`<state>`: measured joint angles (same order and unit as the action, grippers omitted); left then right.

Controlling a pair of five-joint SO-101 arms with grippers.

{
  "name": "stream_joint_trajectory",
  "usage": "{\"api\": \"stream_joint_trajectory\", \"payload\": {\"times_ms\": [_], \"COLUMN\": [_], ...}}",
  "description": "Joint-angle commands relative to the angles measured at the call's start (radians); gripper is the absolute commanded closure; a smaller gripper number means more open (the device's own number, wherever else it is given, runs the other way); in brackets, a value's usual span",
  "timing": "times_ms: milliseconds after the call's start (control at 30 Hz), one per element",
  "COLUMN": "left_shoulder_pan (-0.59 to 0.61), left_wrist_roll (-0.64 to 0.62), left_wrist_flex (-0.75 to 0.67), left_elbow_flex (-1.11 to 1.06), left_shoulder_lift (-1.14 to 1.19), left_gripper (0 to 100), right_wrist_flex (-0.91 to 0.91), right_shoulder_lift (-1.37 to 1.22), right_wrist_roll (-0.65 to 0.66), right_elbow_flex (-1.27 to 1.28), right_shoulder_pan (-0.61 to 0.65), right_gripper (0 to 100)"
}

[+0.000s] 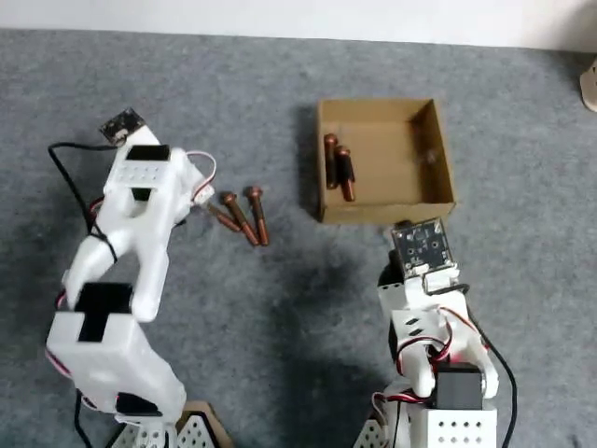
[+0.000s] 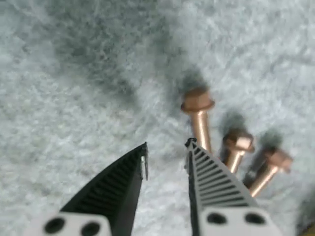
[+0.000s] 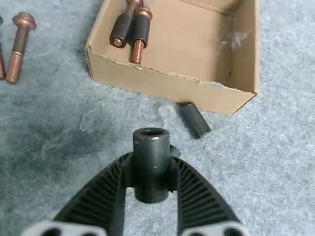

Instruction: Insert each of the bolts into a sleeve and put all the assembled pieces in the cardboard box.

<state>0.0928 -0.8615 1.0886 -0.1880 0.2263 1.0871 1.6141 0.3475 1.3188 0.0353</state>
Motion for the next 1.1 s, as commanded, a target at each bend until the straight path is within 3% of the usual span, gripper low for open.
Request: {"api": "stream_joint_trajectory", "payload": {"times_ms": [0,633,800,900,1067], "left_shoulder_pan": [-0.021,-0.088,-0.079,-0.047,-0.048], "left_wrist_roll": [-0.055,-0.068,-0.060,-0.060,-0.060], "left_wrist_flex": [0.009,-0.055,-0.061,-0.063,-0.054], "left_elbow_flex": [0.096,0.170,0.170,0.171,0.162], "left_shoulder_lift": [0.038,0.252,0.231,0.234,0.226], "left_gripper": [87,87,100,96,100], "right_wrist_flex": [0.001,-0.007,-0.007,0.001,-0.005], "right_shoulder_lift": [0.012,0.013,0.013,0.013,0.013], "right_wrist_roll": [-0.009,-0.011,-0.098,-0.153,-0.281], "right_elbow_flex": [0.001,0.031,0.022,-0.021,-0.042], "right_shoulder_pan": [0.008,0.010,0.016,0.076,0.277], "right_gripper": [99.3,99.3,99.3,99.3,99.3]}}
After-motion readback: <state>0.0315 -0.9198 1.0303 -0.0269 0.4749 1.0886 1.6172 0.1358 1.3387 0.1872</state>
